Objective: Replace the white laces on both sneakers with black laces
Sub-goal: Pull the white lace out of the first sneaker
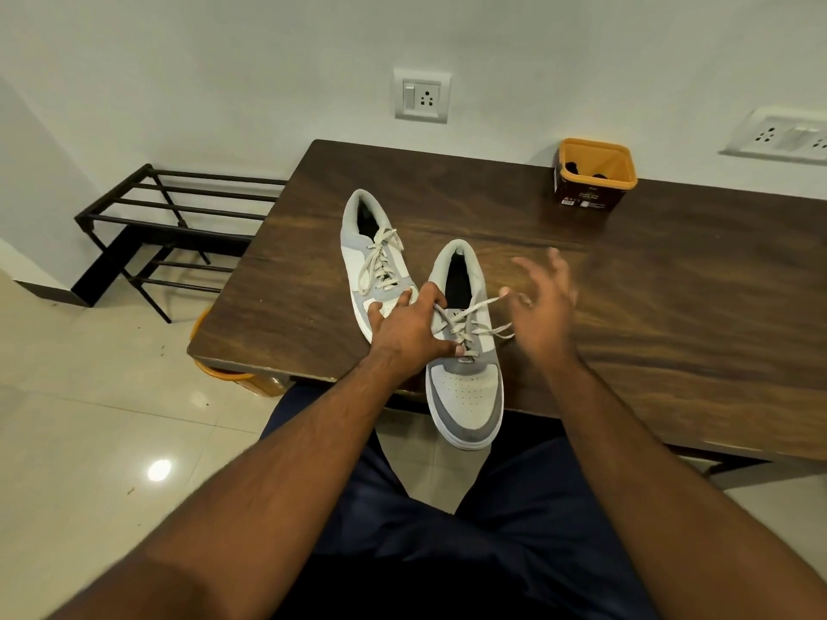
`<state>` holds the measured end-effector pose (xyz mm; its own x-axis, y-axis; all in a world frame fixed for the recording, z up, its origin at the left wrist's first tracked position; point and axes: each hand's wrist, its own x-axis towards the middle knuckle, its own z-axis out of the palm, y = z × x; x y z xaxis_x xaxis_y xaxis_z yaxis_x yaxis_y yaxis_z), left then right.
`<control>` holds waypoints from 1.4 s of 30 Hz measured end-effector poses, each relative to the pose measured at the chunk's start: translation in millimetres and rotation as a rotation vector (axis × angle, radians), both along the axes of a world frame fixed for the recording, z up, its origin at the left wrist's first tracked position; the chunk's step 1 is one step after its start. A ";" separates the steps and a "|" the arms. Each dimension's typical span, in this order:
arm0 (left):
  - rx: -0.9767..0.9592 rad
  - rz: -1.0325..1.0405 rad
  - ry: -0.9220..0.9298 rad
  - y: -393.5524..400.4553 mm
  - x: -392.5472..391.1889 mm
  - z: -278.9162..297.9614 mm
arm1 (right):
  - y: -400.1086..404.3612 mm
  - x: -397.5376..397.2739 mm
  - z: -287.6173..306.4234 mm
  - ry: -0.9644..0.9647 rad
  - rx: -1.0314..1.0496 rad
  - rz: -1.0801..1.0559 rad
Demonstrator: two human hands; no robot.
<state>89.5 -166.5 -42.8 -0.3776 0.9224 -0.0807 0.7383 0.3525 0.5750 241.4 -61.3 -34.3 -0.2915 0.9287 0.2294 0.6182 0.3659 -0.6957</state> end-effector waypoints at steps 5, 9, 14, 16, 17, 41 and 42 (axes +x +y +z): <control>0.008 0.010 -0.006 -0.2 0.1 -0.5 | -13.2 -24.3 3.4 -0.488 0.105 0.394; -0.009 0.017 -0.003 -1.2 0.3 3.2 | -1.2 -26.3 -3.4 -0.235 0.026 0.268; -0.036 0.014 -0.011 -2.2 1.5 4.2 | 45.6 1.0 -0.1 0.490 -0.210 -0.250; -0.035 0.015 -0.007 -2.7 2.0 4.7 | 64.3 13.6 -1.2 0.568 -0.228 -0.375; -0.035 0.013 -0.007 -2.2 2.6 5.6 | 67.5 17.8 -0.1 0.575 -0.243 -0.402; 0.301 0.273 -0.051 -11.2 20.7 -14.2 | 3.1 -6.0 -5.3 0.205 -0.446 0.309; 0.302 0.271 -0.050 -12.9 21.8 -15.6 | 2.4 -5.8 -6.5 0.222 -0.456 0.314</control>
<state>111.3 -179.3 -58.4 -0.6128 0.7751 0.1537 0.6100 0.3404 0.7155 235.6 -58.9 -40.8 -0.5586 0.8250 -0.0858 0.3510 0.1413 -0.9257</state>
